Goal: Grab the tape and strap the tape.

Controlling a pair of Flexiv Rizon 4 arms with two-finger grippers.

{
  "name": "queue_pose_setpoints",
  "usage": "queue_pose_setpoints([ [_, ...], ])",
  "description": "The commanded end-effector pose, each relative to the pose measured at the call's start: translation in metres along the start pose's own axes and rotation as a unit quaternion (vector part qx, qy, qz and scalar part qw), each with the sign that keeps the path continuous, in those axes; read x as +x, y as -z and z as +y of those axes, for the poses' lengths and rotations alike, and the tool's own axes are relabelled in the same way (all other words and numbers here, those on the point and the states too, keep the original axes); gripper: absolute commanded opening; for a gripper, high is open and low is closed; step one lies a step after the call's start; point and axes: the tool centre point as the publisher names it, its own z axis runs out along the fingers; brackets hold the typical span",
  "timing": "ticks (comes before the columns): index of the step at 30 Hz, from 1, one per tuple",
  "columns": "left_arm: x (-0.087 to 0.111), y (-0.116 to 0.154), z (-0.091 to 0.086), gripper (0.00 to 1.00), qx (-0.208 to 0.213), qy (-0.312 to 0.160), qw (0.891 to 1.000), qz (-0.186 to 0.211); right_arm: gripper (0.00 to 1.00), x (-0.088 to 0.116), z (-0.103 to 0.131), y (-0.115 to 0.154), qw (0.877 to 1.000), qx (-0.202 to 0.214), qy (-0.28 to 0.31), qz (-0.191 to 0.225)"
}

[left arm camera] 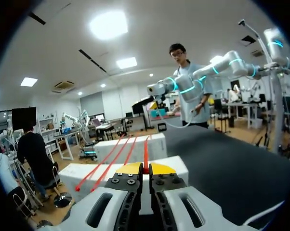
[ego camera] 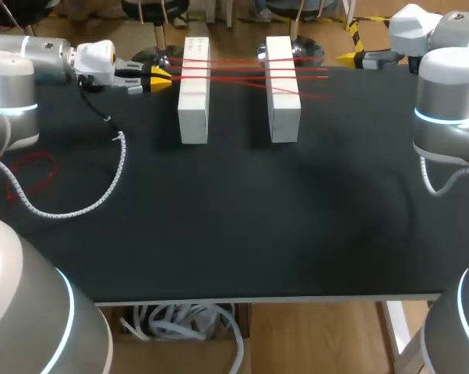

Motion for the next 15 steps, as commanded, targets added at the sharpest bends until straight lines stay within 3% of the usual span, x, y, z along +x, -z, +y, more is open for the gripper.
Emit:
queue_pose_setpoints([
  [1,0.002,-0.008,-0.011,0.0,0.006,-0.004,1.0,0.003,1.0,0.0,0.0,0.001,1.0,0.001,0.0,0.001],
  [10,0.002,-0.02,-0.045,0.0,0.032,0.01,0.999,0.022,1.0,0.0,0.0,0.001,1.0,0.001,0.0,0.001],
  [15,0.002,-0.02,-0.045,0.0,0.032,0.01,0.999,0.022,1.0,0.0,0.0,0.001,1.0,0.001,0.0,0.001],
])
